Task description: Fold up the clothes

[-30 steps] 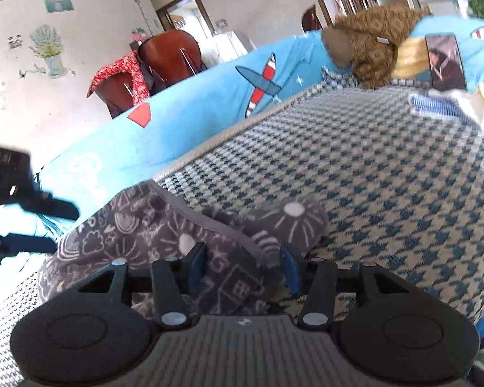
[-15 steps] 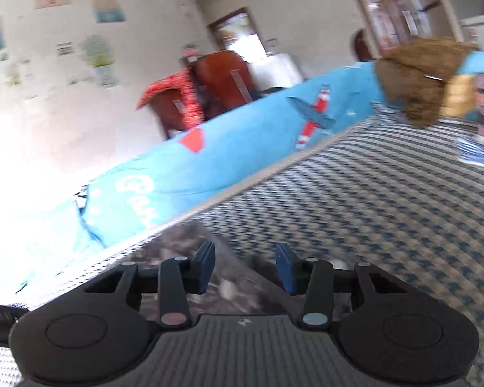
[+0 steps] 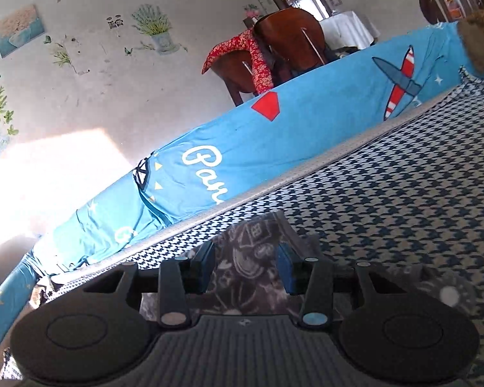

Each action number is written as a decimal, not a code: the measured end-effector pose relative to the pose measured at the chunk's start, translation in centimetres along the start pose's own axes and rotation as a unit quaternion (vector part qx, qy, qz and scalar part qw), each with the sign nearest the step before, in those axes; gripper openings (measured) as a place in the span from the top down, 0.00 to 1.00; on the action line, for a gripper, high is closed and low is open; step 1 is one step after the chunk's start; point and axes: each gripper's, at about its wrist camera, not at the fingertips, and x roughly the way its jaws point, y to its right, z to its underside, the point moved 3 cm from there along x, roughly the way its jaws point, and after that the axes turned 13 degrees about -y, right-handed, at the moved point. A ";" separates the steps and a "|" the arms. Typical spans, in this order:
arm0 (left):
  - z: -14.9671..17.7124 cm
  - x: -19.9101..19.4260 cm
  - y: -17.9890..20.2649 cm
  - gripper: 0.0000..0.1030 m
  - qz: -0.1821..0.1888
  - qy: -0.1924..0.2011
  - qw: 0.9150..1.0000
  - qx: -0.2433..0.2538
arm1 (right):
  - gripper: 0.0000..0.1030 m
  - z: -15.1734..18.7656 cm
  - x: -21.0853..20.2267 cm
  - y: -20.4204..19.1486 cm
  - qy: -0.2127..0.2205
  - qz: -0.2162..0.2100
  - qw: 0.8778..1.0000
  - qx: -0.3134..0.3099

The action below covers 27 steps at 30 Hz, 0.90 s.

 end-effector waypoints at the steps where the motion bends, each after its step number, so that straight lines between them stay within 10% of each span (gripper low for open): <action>1: 0.1 0.2 -0.1 0.31 -0.001 -0.001 1.000 0.000 | 0.58 -0.1 0.5 -0.2 -0.006 -0.002 1.000 -0.003; 27: 1.0 2.0 0.1 0.14 -0.020 -0.010 1.000 0.006 | 0.69 -0.5 8.4 1.9 -0.066 0.106 0.992 0.019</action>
